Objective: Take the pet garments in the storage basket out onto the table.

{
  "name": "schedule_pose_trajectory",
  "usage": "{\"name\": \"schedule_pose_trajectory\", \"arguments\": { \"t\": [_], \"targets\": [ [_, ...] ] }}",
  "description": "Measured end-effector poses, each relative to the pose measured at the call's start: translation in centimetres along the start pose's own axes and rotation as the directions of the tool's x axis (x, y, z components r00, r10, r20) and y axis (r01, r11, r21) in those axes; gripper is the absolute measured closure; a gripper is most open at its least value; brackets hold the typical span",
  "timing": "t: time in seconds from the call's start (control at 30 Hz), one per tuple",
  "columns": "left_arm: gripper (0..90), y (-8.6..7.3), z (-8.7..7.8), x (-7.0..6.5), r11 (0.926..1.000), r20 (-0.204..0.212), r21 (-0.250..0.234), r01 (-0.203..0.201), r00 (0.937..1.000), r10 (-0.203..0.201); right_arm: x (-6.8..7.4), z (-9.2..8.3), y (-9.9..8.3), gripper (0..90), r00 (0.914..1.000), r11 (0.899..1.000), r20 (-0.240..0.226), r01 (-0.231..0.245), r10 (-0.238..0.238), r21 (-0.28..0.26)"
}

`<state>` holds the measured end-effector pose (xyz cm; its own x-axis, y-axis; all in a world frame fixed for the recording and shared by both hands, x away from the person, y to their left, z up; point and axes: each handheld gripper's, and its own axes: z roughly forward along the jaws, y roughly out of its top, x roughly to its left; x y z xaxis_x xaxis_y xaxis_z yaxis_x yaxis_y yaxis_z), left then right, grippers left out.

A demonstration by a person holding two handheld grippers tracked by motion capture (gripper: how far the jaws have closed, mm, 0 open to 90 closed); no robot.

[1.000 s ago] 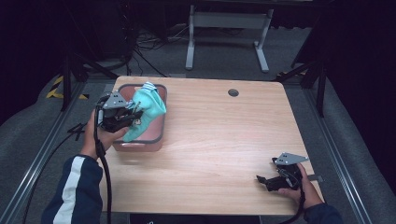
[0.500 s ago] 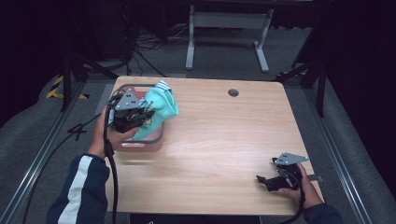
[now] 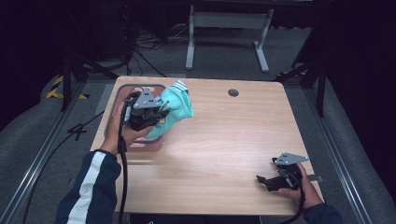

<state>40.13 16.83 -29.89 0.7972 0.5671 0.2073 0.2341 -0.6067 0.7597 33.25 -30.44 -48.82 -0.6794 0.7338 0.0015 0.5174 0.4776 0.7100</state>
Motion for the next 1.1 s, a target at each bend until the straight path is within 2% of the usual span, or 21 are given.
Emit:
{"name": "schedule_pose_trajectory", "arguments": {
  "t": [0.1, 0.2, 0.4, 0.5, 0.73, 1.1],
  "targets": [
    [80.5, 0.3, 0.5, -0.3, 1.0, 0.01, -0.005, 0.001, 0.9999, -0.001, 0.0, 0.0, 0.0, 0.5, 1.0, 1.0, 0.0, 0.0, 0.0, 0.0],
    [80.5, 0.9, 1.3, -0.7, 0.9998, 0.021, 0.005, -0.02, 0.9996, 0.02, 0.0, 0.0, 0.0, 0.5, 1.0, 1.0, 0.0, 0.0, 0.0, 0.0],
    [80.5, 1.7, 2.3, -1.3, 0.9997, 0.041, 0.007, -0.025, 0.9988, 0.025, 0.0, 0.0, 0.0, 0.5, 1.0, 1.0, 0.0, 0.0, 0.0, 0.0],
    [80.5, 2.1, 2.9, -1.7, 0.9991, 0.051, 0.016, -0.04, 0.9979, 0.039, 0.0, 0.0, 0.0, 0.5, 1.0, 1.0, 0.0, 0.0, 0.0, 0.0],
    [80.5, 3.3, 4.6, -2.9, 0.9956, 0.087, 0.035, -0.087, 0.9927, 0.084, 0.0, 0.0, 0.0, 0.5, 1.0, 1.0, 0.0, 0.0, 0.0, 0.0],
    [80.5, 3.9, 7.5, -4.2, 0.9924, 0.123, 0.068, -0.102, 0.9879, 0.094, 0.0, 0.0, 0.0, 0.5, 1.0, 1.0, 0.0, -0.001, 0.001, 0.0]
  ]
}}
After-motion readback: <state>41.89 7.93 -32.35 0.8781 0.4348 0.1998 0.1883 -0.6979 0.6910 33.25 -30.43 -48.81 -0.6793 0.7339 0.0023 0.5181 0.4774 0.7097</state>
